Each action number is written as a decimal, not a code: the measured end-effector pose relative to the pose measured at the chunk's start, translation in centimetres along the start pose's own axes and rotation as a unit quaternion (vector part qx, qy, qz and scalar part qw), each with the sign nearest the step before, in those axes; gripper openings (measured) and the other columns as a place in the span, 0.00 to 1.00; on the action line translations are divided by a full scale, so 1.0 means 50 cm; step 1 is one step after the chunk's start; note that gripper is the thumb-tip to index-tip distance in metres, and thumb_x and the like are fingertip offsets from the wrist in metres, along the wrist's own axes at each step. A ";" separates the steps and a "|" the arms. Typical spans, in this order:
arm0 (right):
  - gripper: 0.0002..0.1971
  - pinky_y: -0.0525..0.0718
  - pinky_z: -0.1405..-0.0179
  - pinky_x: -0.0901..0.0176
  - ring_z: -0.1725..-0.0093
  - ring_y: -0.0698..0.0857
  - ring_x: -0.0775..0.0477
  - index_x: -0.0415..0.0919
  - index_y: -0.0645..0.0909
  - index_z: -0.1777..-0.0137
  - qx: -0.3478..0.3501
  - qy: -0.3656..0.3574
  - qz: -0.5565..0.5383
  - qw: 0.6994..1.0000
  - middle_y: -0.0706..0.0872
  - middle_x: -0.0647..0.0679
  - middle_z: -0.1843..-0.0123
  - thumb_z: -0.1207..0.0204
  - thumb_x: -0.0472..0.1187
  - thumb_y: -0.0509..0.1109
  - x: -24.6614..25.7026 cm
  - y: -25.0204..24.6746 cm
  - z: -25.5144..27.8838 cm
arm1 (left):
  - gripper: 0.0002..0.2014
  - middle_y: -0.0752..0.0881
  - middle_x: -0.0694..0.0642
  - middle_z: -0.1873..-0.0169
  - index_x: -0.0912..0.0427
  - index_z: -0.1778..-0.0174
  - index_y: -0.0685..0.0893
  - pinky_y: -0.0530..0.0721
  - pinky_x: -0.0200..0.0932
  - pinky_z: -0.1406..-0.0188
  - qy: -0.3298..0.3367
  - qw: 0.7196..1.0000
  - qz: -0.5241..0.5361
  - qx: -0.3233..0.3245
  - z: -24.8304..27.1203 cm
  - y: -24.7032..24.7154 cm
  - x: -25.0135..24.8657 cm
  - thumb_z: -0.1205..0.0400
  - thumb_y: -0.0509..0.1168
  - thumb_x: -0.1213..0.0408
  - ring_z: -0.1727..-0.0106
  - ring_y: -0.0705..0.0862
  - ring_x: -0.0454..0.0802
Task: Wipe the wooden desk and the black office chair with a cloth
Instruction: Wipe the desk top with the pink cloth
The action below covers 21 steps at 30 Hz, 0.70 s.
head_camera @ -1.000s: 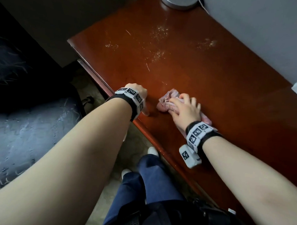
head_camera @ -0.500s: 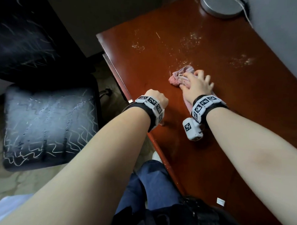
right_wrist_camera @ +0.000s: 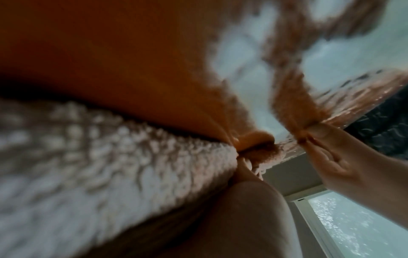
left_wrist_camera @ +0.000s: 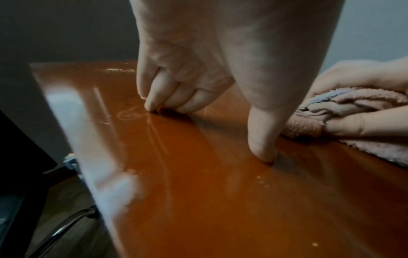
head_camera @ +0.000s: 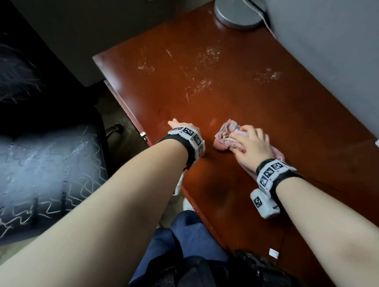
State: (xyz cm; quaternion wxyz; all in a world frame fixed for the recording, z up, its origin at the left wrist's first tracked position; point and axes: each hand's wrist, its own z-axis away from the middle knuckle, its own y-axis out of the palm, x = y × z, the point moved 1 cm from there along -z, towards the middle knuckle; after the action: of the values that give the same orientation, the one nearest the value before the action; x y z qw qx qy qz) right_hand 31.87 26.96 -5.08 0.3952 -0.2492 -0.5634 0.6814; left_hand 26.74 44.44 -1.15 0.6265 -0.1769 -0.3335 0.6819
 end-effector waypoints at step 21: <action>0.19 0.67 0.35 0.43 0.35 0.69 0.39 0.58 0.76 0.32 -0.058 0.089 -0.052 0.993 0.70 0.45 0.32 0.22 0.51 0.67 -0.061 -0.049 -0.234 | 0.46 0.82 0.61 0.37 0.61 0.32 0.78 0.60 0.56 0.27 0.102 0.994 -0.034 -0.019 -0.128 -0.113 -0.065 0.35 0.66 0.27 0.29 0.73 0.63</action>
State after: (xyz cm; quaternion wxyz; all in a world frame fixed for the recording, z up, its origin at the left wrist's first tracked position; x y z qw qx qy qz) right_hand 43.41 31.26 -5.85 0.4639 -0.3015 -0.5769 0.6010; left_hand 35.61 42.72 -2.46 0.6768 -0.2455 -0.2867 0.6320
